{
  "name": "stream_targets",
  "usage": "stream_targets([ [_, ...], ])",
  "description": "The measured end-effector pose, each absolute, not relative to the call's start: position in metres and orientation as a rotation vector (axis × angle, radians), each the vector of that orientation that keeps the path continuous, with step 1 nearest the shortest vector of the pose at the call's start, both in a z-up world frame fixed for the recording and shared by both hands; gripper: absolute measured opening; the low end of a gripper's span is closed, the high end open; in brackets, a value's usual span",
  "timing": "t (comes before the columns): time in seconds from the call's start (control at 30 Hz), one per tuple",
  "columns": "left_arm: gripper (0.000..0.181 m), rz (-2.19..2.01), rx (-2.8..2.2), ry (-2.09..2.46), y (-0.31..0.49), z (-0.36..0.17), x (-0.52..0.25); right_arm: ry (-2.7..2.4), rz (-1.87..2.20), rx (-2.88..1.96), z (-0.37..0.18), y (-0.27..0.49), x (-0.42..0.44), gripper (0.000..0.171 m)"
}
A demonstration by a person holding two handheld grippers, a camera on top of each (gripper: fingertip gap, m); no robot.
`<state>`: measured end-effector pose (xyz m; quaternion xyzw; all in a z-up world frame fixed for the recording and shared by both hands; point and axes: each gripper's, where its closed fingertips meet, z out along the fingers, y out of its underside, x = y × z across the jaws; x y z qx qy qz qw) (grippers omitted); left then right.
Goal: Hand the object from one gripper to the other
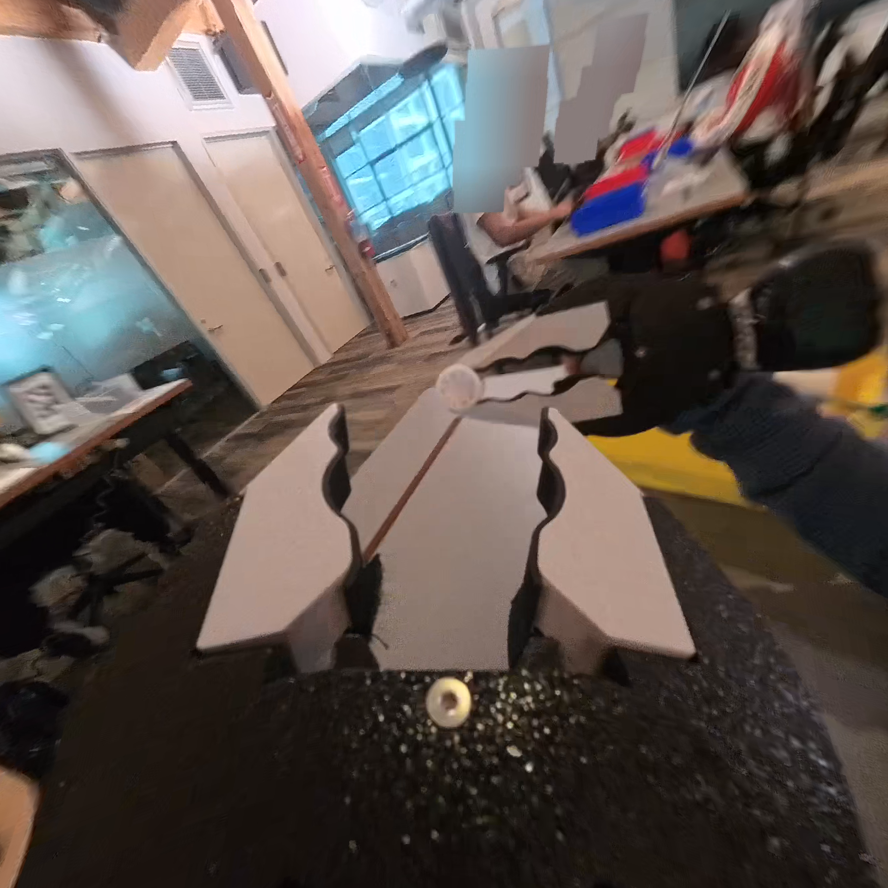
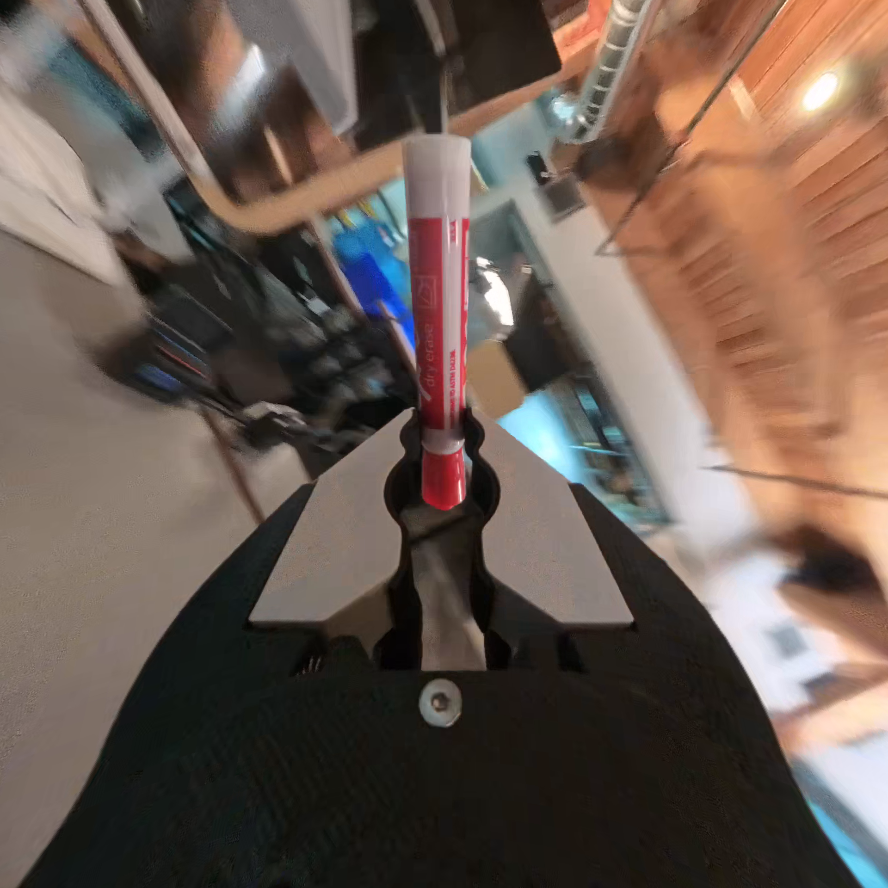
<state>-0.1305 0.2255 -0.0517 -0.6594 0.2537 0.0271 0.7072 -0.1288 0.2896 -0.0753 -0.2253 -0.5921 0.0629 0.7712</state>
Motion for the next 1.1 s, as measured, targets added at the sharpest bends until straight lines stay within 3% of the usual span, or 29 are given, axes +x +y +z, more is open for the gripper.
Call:
stream_targets([
  [0.1,0.068,0.264,-1.558,0.6,0.233,-0.066,-0.138,-1.19,-0.2,-0.307,-0.063,0.288,-0.129,0.016],
  [0.27,0.055,0.138,-1.736,0.464,0.239,-0.085,-0.141,-1.185,-0.379,-0.172,-0.069,0.276,-0.148,0.015],
  [0.37,0.018,0.133,-1.781,0.438,0.238,-0.091,-0.15,-1.19,-0.386,-0.135,-0.073,0.268,-0.157,0.015],
  [0.5,0.017,0.054,-1.847,0.423,0.233,-0.1,-0.16,-1.229,-0.277,-0.198,-0.082,0.263,-0.167,0.017],
  [0.53,0.017,0.039,-1.827,0.418,0.232,-0.097,-0.163,-1.222,-0.158,-0.249,-0.079,0.258,-0.168,0.021],
  [0.63,0.017,-0.038,-1.671,0.365,0.225,-0.074,-0.176,-1.194,0.295,-0.443,-0.063,0.246,-0.163,0.065],
  [0.7,0.017,-0.15,-1.487,0.364,0.217,-0.05,-0.177,-1.085,0.644,-0.602,-0.042,0.247,-0.154,0.078],
  [0.9,0.016,-0.356,-1.284,0.49,0.208,-0.038,-0.158,-0.973,2.068,-0.911,-0.017,0.215,-0.144,0.066],
  [1.03,0.016,-0.422,-1.276,0.568,0.208,-0.043,-0.141,-0.975,2.192,-0.942,-0.025,0.216,-0.149,0.039],
  [1.1,0.016,-0.409,-1.295,0.575,0.211,-0.046,-0.14,-1.006,2.193,-0.885,-0.023,0.211,-0.144,0.017],
])
